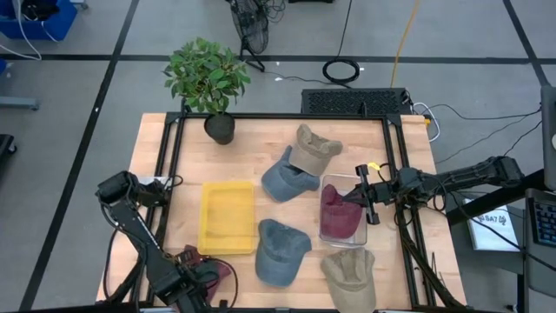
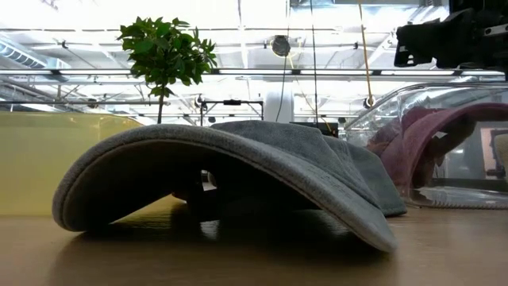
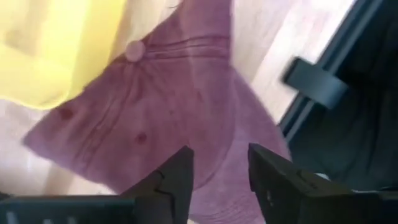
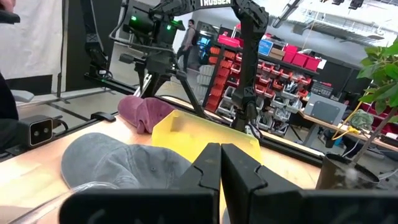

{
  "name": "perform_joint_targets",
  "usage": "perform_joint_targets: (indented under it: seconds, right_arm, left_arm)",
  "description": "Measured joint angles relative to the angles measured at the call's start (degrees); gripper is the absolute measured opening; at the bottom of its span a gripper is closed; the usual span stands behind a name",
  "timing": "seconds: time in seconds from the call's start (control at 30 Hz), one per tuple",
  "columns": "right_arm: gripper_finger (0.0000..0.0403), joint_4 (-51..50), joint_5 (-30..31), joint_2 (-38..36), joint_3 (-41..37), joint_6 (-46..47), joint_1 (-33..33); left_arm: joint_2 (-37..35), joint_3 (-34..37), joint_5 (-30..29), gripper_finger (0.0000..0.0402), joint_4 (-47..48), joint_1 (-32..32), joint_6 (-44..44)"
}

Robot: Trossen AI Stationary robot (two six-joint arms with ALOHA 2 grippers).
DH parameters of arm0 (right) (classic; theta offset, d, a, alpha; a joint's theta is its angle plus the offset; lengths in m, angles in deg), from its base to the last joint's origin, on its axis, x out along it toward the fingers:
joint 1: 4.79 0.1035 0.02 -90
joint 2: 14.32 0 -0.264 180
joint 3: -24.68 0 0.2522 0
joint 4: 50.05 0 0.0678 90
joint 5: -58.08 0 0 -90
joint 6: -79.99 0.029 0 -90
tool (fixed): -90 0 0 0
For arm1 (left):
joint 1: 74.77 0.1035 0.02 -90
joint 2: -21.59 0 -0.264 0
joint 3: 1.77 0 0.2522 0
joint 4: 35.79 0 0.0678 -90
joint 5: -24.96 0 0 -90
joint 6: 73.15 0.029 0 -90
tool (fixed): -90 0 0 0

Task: Pick and place caps into container
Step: Put the red cap into the transparent container

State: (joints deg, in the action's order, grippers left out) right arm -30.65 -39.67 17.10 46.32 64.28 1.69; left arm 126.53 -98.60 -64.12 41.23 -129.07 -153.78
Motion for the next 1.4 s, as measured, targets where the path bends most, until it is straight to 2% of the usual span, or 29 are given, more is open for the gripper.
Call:
perform_joint_targets:
  seconds: [0.3, 0.43, 0.6, 0.73, 0.83, 0.93, 1.07, 1.1, 1.27, 1.4]
  right_arm:
    - [0.0000, -1.35, 0.00, 0.00, 0.00, -0.05, 0.00]
    - [0.0000, -1.33, 0.00, -0.02, 0.00, -0.23, 0.00]
    - [0.0000, -1.31, 0.07, -0.02, 0.00, -0.48, 0.00]
    - [0.0000, -1.29, 0.09, -0.02, 0.00, -0.55, 0.02]
    - [0.0000, -1.29, 0.13, 0.00, 0.00, -0.63, 0.00]
    - [0.0000, -1.29, 0.15, -0.02, 0.00, -0.63, 0.00]
    - [0.0000, -1.29, 0.15, 0.00, 0.00, -0.63, 0.02]
    - [0.0000, -1.29, 0.16, -0.02, 0.00, -0.63, 0.00]
    - [0.0000, -1.29, 0.20, 0.00, 0.00, -2.18, 0.00]
    - [0.0000, -1.29, 0.20, -0.02, 0.00, -1.98, 0.00]
  left_arm:
    - [0.89, 0.15, -3.49, 0.0251, -0.13, -1.84, -2.40]
    - [2.76, 1.95, -2.93, 0.0267, -0.38, -1.78, -1.64]
    - [4.80, 3.29, -1.30, 0.0262, -0.58, -1.85, -0.05]
    - [5.03, 3.37, -1.86, 0.0241, -0.95, -1.82, 0.99]
    - [5.01, 3.37, -1.76, 0.0205, -0.91, -1.64, 0.99]
    - [5.01, 3.37, -0.75, 0.0143, -1.10, -1.41, 1.04]
    - [4.81, 3.06, 2.30, 0.0032, -2.59, -0.73, 1.43]
    - [4.81, 2.50, 2.61, 0.0019, -2.73, -0.59, 2.14]
    - [4.73, -1.73, 1.99, 0.0019, -1.35, -0.53, 9.44]
    - [3.84, -5.85, -1.82, 0.0010, 0.35, -0.18, 13.73]
